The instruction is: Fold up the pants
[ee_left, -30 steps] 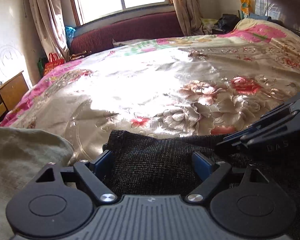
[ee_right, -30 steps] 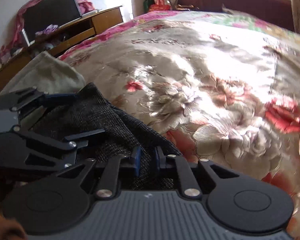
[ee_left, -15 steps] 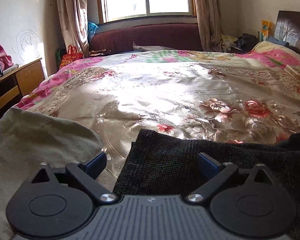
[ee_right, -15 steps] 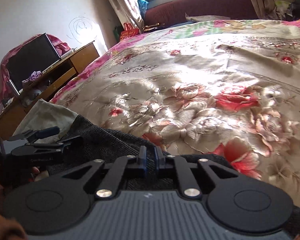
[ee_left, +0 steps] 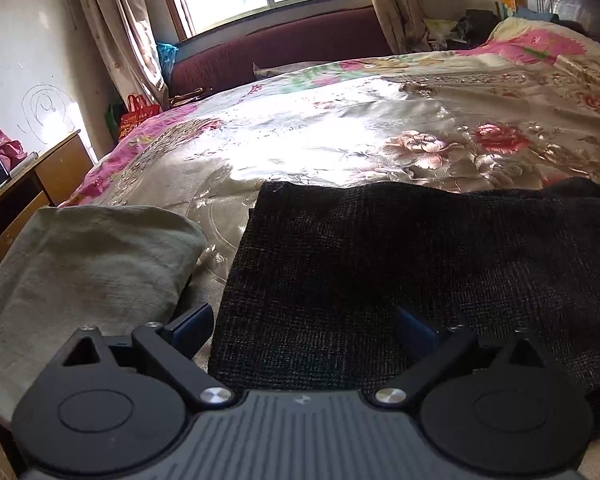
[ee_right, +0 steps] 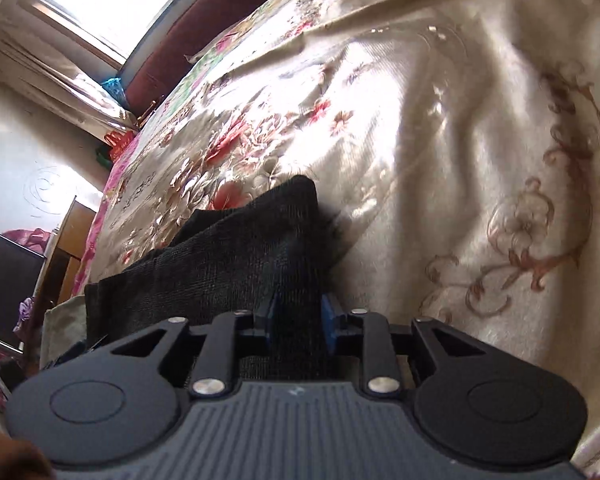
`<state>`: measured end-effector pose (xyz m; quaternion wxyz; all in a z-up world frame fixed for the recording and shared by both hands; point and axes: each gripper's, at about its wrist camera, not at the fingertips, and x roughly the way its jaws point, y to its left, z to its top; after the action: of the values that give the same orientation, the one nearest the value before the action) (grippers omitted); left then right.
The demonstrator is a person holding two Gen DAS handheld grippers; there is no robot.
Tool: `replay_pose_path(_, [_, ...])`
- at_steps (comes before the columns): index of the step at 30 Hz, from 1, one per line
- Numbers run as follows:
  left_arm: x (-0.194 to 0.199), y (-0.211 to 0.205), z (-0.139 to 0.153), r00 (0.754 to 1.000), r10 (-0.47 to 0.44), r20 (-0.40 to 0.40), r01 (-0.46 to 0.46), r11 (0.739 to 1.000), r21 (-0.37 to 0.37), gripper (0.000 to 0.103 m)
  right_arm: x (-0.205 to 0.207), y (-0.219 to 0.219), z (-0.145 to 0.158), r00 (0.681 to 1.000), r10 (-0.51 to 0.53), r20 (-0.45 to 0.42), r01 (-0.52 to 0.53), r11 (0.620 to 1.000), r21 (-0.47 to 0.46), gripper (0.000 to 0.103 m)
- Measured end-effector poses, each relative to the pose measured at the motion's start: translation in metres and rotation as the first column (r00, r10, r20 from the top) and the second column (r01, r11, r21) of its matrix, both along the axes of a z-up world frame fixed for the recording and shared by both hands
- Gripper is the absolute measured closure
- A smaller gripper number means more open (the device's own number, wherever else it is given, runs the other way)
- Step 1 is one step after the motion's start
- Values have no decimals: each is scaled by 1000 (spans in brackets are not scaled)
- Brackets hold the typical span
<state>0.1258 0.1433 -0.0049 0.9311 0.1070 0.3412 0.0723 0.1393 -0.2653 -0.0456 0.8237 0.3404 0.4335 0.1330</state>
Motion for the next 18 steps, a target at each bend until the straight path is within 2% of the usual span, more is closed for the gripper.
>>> replay_pose_path(7, [-10, -21, -2, 998, -66, -16, 66, 998, 14, 0, 0, -14, -8, 1000, 17, 24, -21, 980, 196, 61])
replay_pose_path(12, [-10, -29, 3, 995, -100, -9, 100, 995, 5, 0, 5, -35, -41, 1000, -21, -9, 23, 913, 408, 60])
replay_pose_path(14, [-9, -32, 1, 994, -112, -16, 112, 994, 6, 0, 7, -37, -50, 1000, -19, 0, 17, 895, 446, 60])
replay_pose_path(18, [-6, -36, 0, 992, -124, -22, 124, 992, 14, 0, 18, -33, -55, 1000, 24, -4, -19, 882, 470, 59])
